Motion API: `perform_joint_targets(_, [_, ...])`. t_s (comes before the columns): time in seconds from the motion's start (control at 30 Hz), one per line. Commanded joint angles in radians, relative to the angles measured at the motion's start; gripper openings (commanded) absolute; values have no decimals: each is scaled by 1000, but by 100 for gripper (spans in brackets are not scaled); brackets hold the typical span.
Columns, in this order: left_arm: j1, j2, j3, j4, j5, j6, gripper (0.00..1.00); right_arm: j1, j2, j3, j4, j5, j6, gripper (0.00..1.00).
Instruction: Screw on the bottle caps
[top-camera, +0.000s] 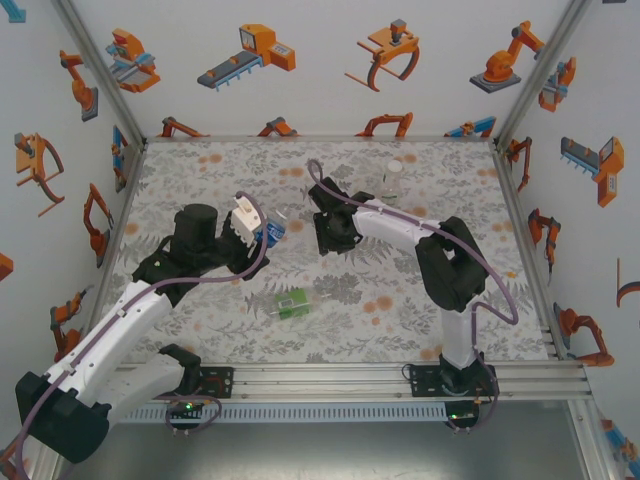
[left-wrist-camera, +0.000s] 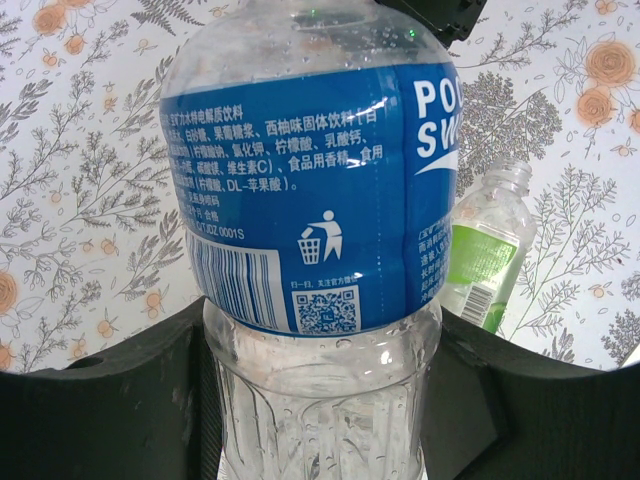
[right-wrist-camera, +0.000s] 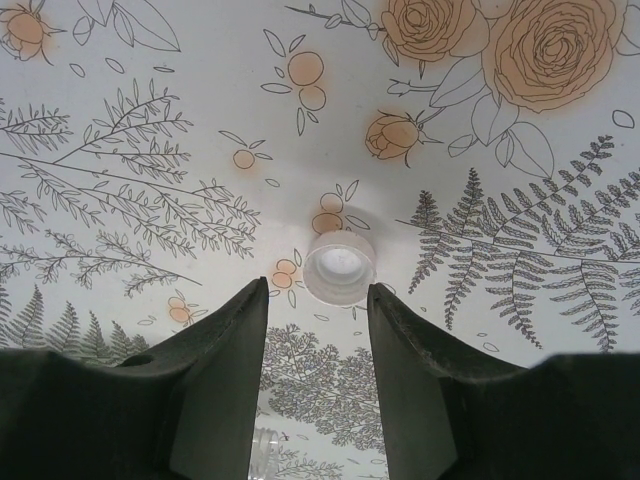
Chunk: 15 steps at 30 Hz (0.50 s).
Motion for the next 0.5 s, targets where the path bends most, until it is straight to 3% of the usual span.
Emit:
perform_joint_targets(0.0, [5, 3, 32, -2, 20, 18, 0, 0, 22, 2, -20, 4, -5, 44])
perform_joint_targets(0.47, [6, 11, 36, -4, 22, 20, 0, 0, 38, -4, -12, -4, -5, 44])
